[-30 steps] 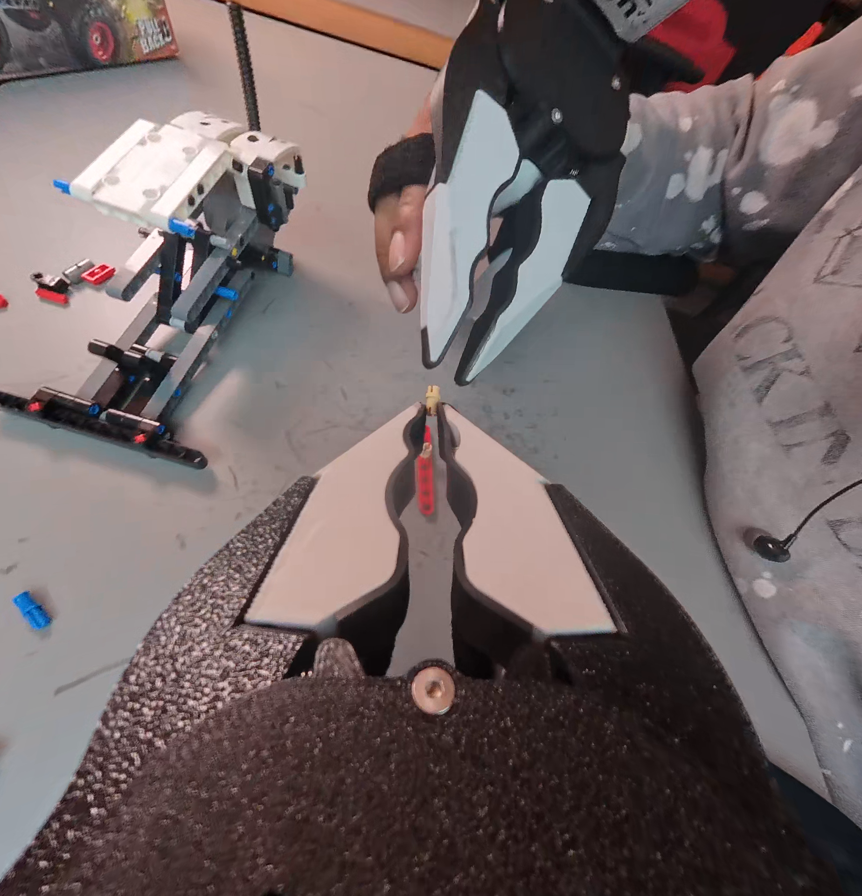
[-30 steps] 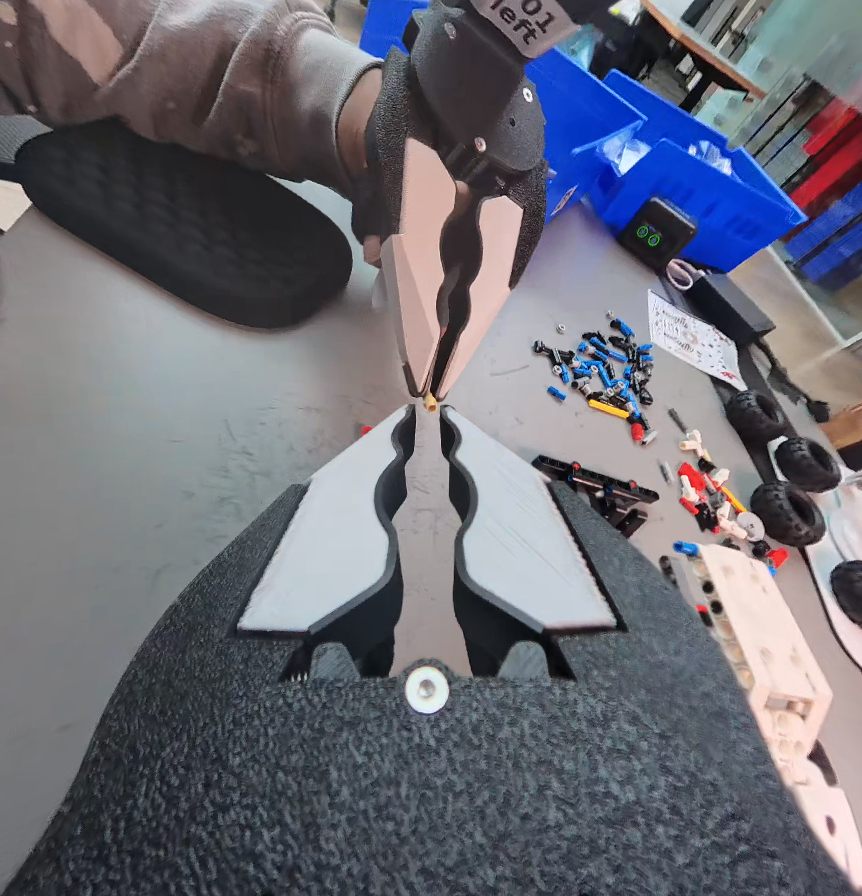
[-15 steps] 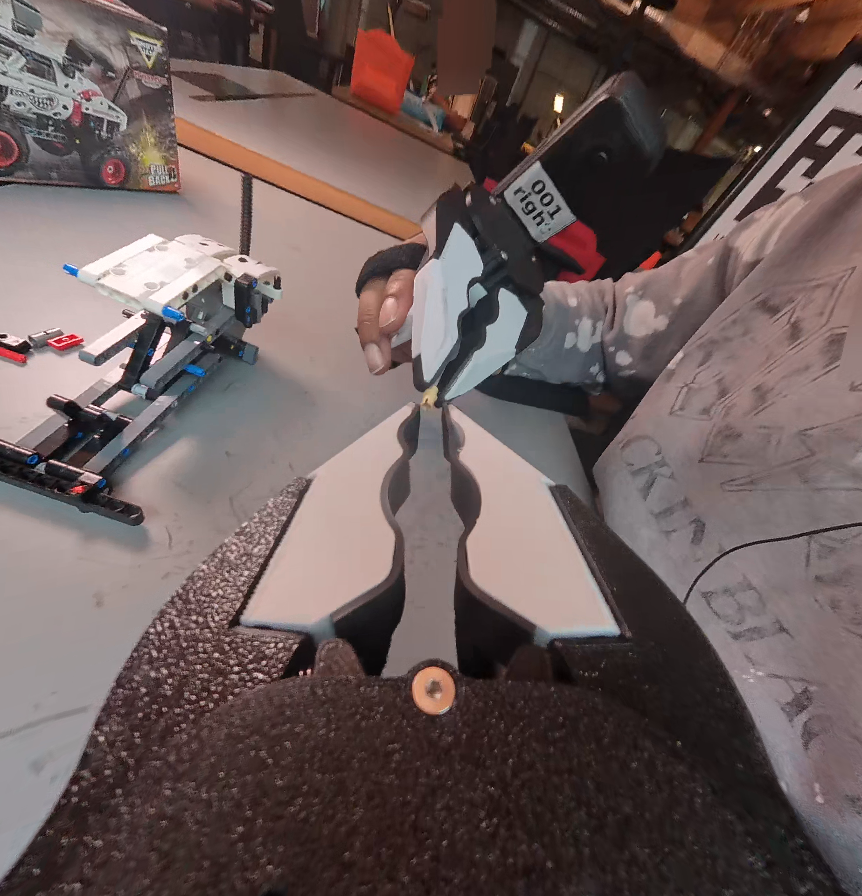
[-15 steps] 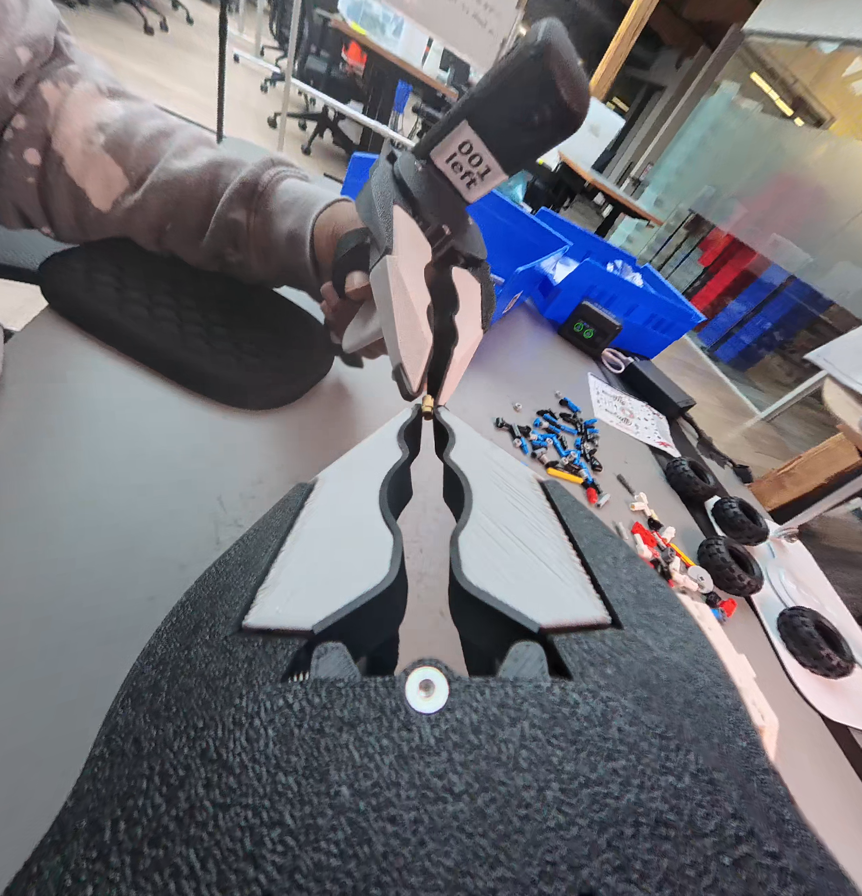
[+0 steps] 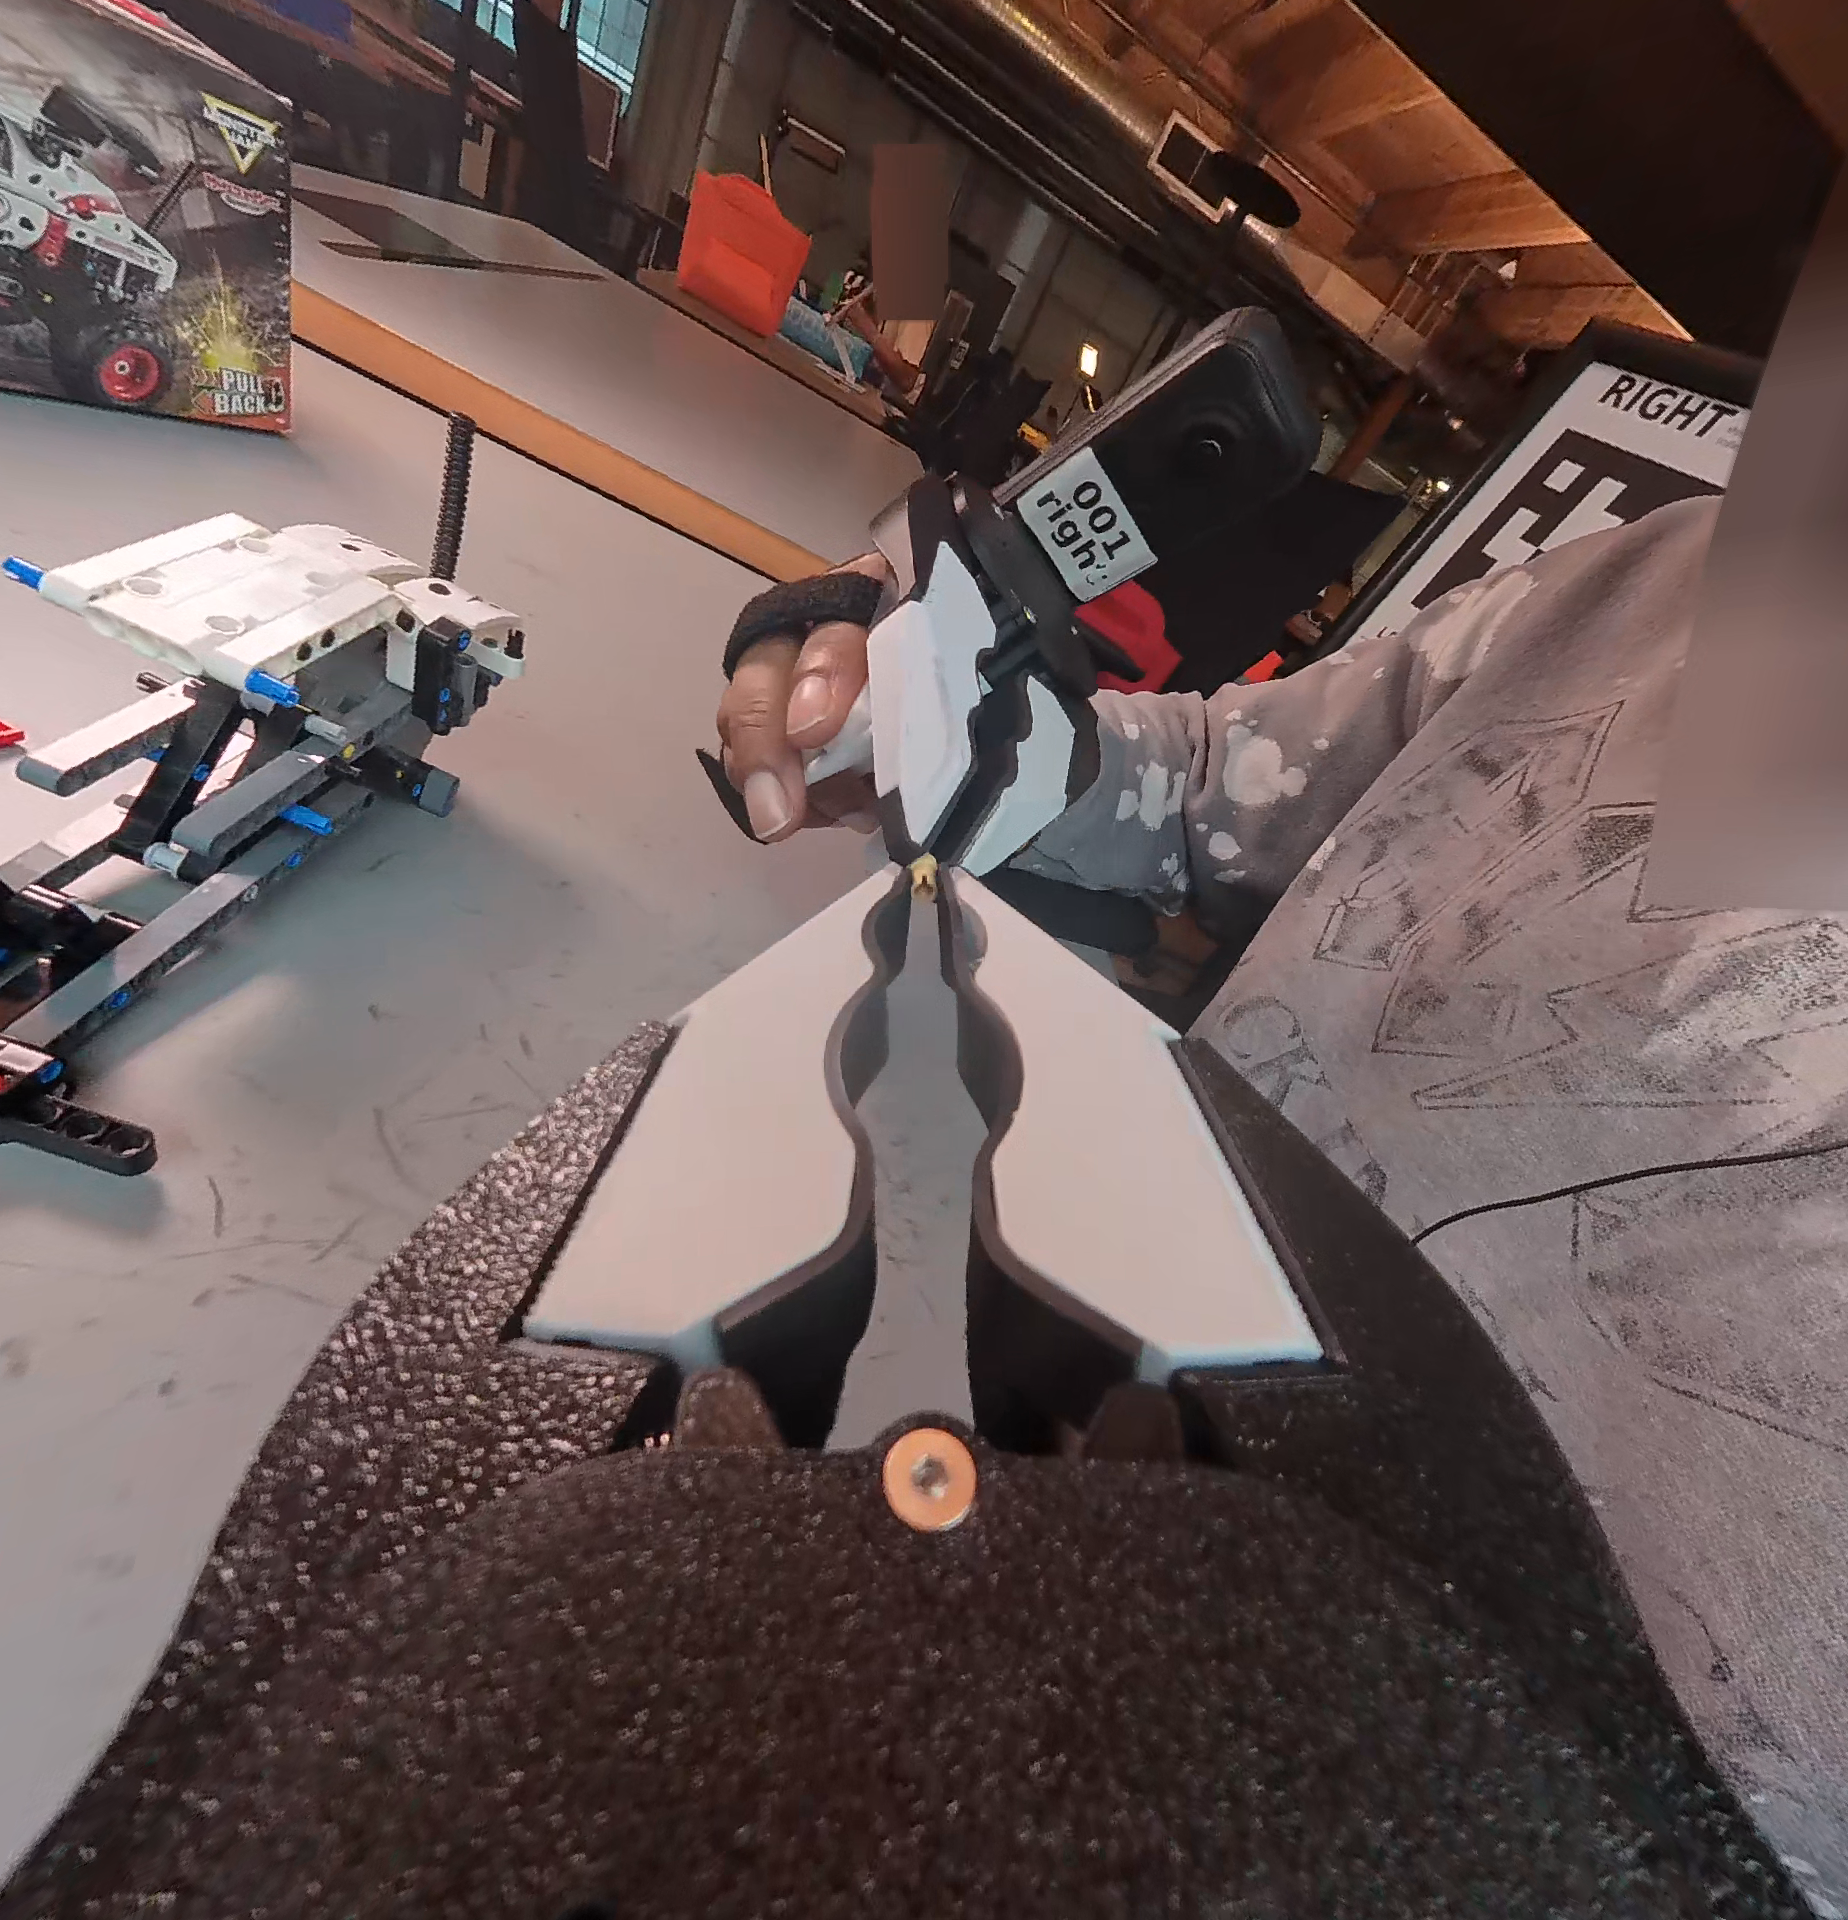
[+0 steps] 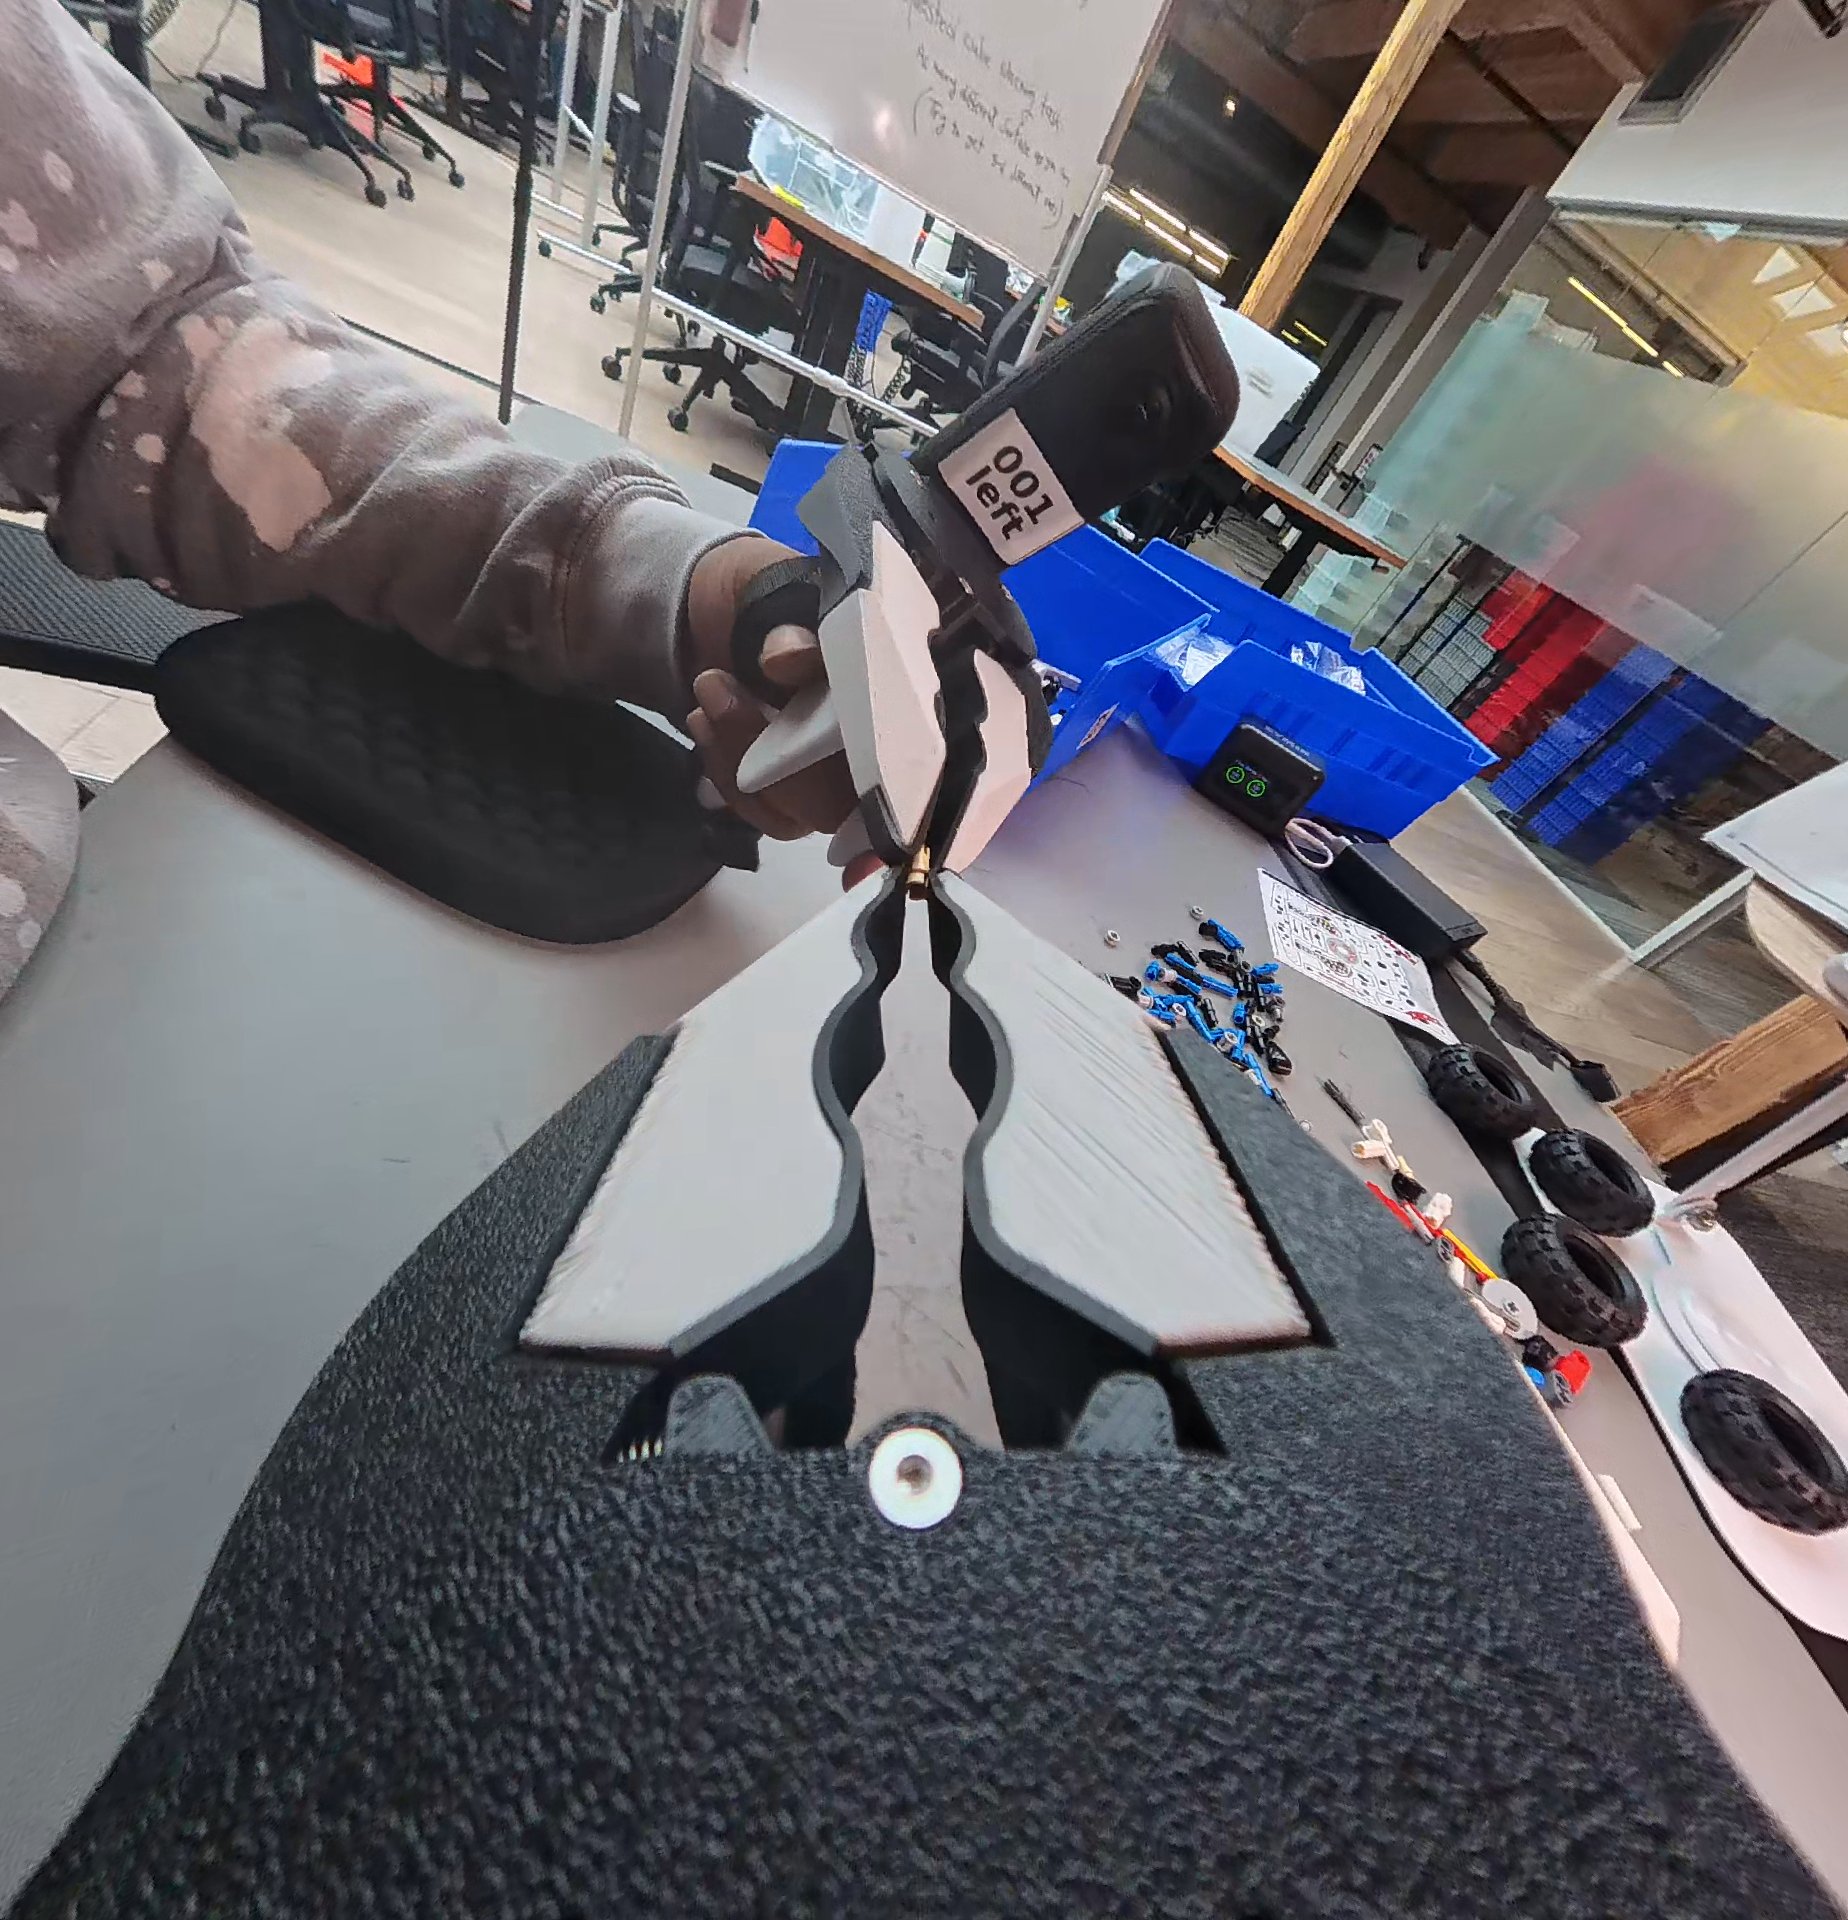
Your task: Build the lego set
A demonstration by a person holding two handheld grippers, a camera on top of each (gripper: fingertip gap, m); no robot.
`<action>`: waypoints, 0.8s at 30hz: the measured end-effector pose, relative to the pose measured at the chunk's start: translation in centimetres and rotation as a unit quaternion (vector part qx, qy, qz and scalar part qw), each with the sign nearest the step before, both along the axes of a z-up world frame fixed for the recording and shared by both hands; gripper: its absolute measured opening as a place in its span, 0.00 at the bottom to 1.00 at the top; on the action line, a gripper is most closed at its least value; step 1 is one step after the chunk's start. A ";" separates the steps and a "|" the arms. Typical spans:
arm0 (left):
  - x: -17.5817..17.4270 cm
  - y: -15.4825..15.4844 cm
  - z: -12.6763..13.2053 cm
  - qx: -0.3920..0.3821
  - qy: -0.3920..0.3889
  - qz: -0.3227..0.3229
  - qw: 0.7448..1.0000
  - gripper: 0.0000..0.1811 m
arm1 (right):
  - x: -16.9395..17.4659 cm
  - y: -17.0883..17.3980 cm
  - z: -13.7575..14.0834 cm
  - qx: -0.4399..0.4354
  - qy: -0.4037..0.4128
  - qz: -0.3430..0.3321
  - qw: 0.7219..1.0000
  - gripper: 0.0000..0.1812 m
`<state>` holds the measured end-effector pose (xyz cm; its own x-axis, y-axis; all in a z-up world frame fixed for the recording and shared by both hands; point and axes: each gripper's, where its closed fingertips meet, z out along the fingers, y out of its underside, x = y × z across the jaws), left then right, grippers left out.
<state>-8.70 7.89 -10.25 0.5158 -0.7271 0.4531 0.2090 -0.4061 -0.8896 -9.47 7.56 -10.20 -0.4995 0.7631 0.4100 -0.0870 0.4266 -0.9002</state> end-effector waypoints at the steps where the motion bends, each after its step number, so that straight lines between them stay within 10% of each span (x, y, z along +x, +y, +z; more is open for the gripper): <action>1: 0.0 0.0 -0.1 -0.002 0.001 0.001 1.000 0.02 | 0.0 0.0 -0.1 0.001 -0.001 -0.001 1.000 0.02; 14: -2.4 -0.6 -9.9 -0.124 0.376 -0.006 0.918 0.02 | 1.2 3.2 -11.9 0.042 -0.340 -0.033 0.939 0.13; 24: -1.1 -0.2 -11.8 -0.143 0.440 -0.056 0.885 0.02 | 2.1 1.0 -12.6 0.054 -0.393 -0.036 0.917 0.09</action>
<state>-9.82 7.65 -22.07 0.6921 -0.7167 0.0861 -0.5698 -0.6156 -0.5445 -7.42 8.53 -22.79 -0.6229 0.7820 0.0204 0.6029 0.4965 -0.6245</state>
